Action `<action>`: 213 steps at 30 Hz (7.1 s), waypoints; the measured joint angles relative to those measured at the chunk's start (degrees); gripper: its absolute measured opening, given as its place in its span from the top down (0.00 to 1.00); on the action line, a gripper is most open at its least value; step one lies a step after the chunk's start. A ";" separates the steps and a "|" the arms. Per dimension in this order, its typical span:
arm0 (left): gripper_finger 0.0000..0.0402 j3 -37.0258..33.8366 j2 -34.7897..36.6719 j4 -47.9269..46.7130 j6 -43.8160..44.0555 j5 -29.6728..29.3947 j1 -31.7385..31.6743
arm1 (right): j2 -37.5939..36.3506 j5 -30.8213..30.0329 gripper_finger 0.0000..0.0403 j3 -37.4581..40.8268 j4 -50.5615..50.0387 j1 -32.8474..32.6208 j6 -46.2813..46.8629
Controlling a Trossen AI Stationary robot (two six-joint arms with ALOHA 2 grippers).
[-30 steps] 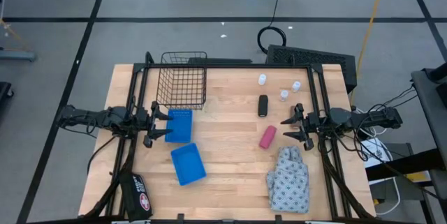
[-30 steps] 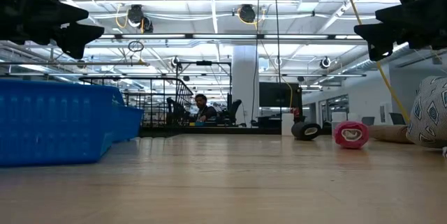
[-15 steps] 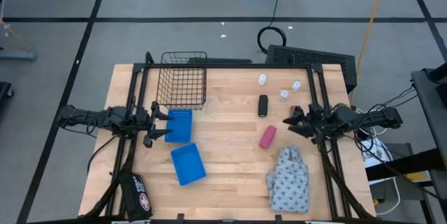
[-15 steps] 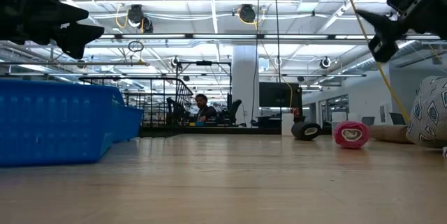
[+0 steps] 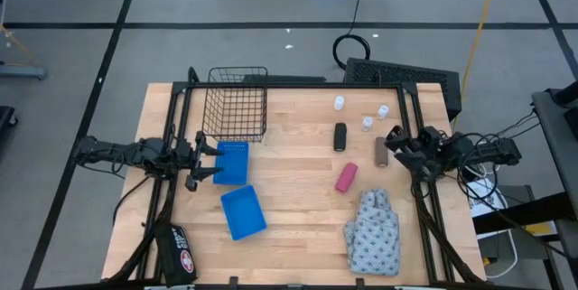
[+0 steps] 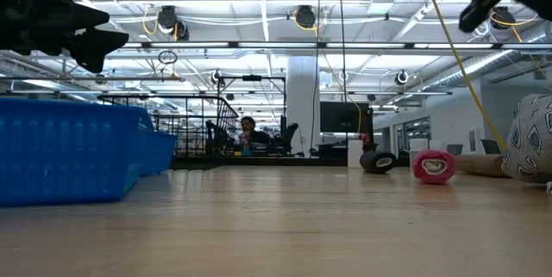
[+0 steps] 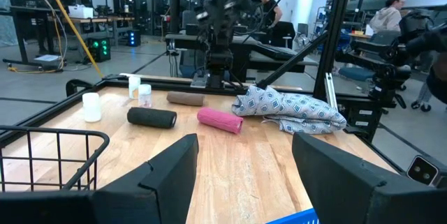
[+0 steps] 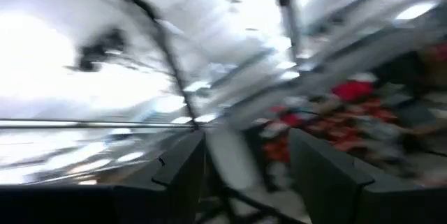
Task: Pick & Place Medicine items
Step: Put the folded gray gown into the wire basket
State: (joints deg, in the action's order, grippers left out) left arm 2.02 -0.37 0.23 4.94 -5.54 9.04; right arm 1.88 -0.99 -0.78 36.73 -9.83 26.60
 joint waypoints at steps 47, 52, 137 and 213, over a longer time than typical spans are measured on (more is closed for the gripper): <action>0.40 0.00 0.01 -0.03 -0.01 -0.11 0.02 | 113.25 -4.76 0.21 -87.95 -96.25 -49.55 30.01; 0.40 -0.01 0.01 -0.03 0.02 -0.15 0.00 | 114.76 -9.23 0.21 -85.36 -97.82 -50.60 32.89; 0.40 0.00 -0.02 10.41 11.11 -1.10 0.00 | 81.04 -48.10 0.84 -76.94 -37.65 -47.31 -26.91; 0.10 77.37 -94.69 -18.93 -6.88 -1.41 8.59 | 80.99 -40.57 0.84 -59.04 -28.05 -20.24 -35.03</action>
State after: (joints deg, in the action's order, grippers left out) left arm 79.40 -95.06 -18.70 -1.95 -6.95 17.63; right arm 82.87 -41.56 -59.81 8.68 -30.07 -8.44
